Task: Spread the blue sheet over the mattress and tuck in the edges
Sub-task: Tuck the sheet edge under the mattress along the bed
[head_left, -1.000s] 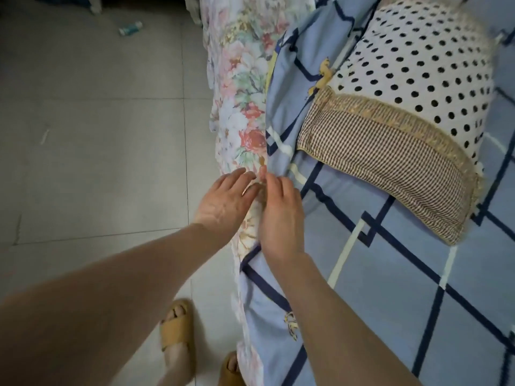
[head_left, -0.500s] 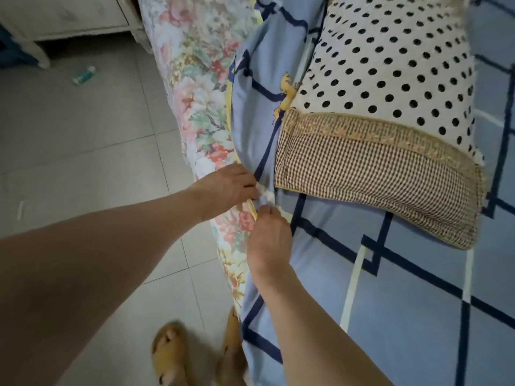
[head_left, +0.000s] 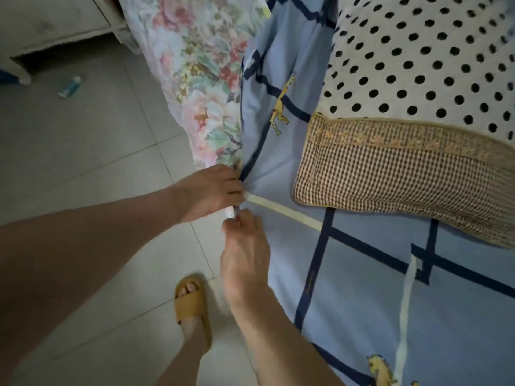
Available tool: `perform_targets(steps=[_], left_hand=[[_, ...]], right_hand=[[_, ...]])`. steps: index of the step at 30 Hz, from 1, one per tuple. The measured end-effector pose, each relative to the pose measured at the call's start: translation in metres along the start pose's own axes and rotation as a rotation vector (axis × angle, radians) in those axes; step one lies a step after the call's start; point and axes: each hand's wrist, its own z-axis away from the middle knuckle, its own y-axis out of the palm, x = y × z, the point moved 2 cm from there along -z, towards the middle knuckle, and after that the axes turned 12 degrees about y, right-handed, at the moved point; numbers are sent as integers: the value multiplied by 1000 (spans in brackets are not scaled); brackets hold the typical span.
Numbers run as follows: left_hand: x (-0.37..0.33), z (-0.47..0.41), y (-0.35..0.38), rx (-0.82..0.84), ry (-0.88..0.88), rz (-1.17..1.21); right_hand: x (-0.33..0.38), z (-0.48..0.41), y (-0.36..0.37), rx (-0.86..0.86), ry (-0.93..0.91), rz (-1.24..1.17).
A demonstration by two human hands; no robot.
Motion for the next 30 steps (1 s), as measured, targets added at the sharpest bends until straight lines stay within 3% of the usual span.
perform_targets(steps=[4,7,11,15,19,27,30], left_hand=[[17,17,-13,-115,-60,-11],[62,18,-42,-178,-170,-53],[115,-9,-65,-224,-184,-36],[155,-35,-62,-133,-117,61],[179,-50,-43,-37,56,87],[217,-33,-32,-9,254,168],[252,29,-41,57,287,228]], right_hand=[[4,-40,-20,-158,45,-30],[33,-89,-31,-241,57,-97],[56,-145,-38,-340,104,-160],[53,-185,-20,-227,226,-60],[38,-199,-6,-45,331,91],[61,-210,12,69,290,146],[108,-213,41,212,126,61]])
